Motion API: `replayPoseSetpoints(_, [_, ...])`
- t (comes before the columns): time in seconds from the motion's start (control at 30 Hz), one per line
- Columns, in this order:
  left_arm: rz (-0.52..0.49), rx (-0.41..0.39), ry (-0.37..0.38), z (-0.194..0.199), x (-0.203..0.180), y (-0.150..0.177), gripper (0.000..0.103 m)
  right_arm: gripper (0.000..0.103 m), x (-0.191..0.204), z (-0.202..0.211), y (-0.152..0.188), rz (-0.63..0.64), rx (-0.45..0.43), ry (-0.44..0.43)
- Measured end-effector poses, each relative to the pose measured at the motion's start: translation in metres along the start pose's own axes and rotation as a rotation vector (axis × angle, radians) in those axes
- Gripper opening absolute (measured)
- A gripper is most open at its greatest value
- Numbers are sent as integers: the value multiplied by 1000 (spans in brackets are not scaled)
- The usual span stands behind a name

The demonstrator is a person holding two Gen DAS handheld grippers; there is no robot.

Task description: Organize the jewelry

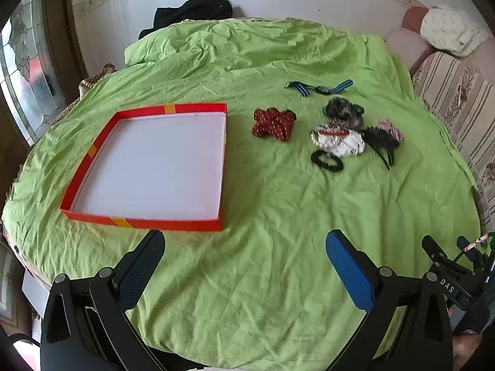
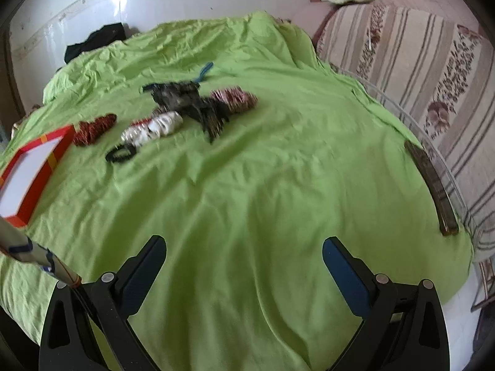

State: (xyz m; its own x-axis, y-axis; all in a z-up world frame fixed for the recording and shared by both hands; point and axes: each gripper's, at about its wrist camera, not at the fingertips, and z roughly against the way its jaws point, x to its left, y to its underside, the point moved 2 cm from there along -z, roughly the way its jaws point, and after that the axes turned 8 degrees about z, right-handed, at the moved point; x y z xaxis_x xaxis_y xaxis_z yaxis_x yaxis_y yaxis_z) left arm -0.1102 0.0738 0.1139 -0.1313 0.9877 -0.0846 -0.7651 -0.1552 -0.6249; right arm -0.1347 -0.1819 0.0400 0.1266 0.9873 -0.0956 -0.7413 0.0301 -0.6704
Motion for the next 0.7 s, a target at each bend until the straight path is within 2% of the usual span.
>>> replayPoseSetpoints(0.1, [-40,-21,-5,7,-7,-17,103,103,4,2,-20,24,-25,-19])
replayPoseSetpoints(0.27, [-122,-70,-62,14,-23,-49,103,103,2,10,-54,15,-102,-60])
replayPoseSetpoints(0.4, [-129,-98,-58,15,-33,-68,103,103,-2,9,-58,9,-105,-86])
replayPoseSetpoints(0.7, [-66,9,9,-36,-40,-77,103,102,-24,-20,-63,-27,-46,-89])
